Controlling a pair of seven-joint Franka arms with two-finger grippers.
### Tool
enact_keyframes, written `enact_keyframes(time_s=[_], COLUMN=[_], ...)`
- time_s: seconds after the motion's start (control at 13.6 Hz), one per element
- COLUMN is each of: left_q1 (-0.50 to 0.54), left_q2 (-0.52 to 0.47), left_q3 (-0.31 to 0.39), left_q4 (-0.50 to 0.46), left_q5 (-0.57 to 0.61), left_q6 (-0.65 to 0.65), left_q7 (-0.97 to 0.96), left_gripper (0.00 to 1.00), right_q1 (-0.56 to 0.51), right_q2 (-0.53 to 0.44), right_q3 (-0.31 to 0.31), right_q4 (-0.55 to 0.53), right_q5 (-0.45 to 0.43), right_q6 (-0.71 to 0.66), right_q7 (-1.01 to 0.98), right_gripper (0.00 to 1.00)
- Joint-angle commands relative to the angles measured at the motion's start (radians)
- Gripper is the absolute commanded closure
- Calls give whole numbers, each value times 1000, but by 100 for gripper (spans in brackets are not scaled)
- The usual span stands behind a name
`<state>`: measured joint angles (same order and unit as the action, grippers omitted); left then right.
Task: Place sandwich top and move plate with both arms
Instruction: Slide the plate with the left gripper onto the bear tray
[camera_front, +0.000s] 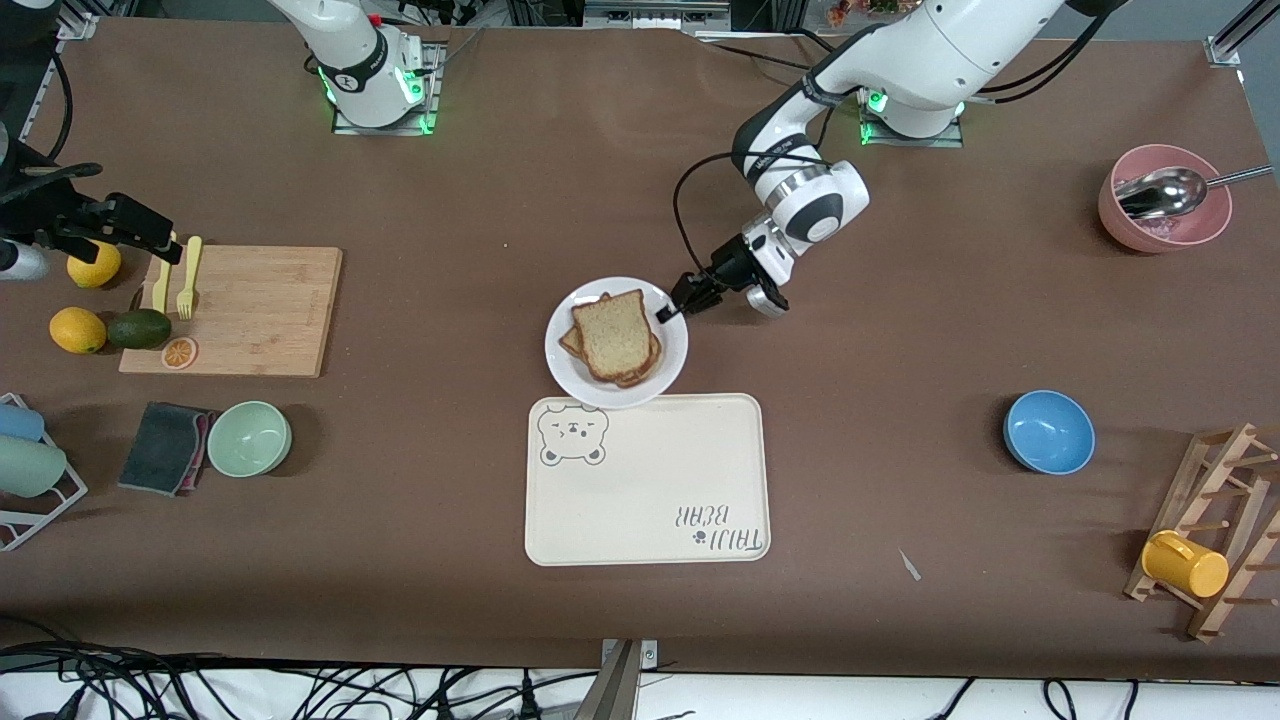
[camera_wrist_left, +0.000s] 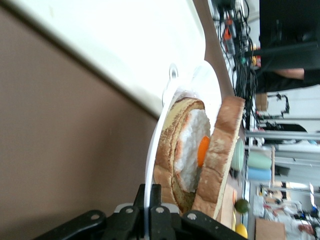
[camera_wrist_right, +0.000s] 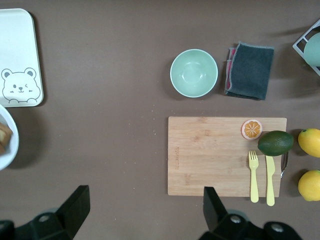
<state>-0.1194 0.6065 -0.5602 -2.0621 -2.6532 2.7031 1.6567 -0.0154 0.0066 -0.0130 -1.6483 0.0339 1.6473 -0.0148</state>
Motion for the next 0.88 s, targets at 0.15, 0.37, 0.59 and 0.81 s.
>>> enact_keyframes(time_s=[0.15,0.37,0.59,0.81], left_q1=[38,34,6,-17], left_q2=[120,197,263,306], left_q3=[3,20,43,68], left_q4=[221,337,445,508], left_q5=[-157,-156,-157,-156], left_q6=[121,142,149,149], left_q7=[107,109,109,109], left_gripper=[100,100,100,100], right_q1=[-8,-8,-8,-8], right_q2=[6,4,4,4], right_q3=[4,4,4,4], right_q4=[19,19,19,19], right_q5=[8,8,9,9], right_q6=[-17,-17,-17,-18], right_q7=[-5,-2,-2,-1], right_gripper=[0,0,0,0])
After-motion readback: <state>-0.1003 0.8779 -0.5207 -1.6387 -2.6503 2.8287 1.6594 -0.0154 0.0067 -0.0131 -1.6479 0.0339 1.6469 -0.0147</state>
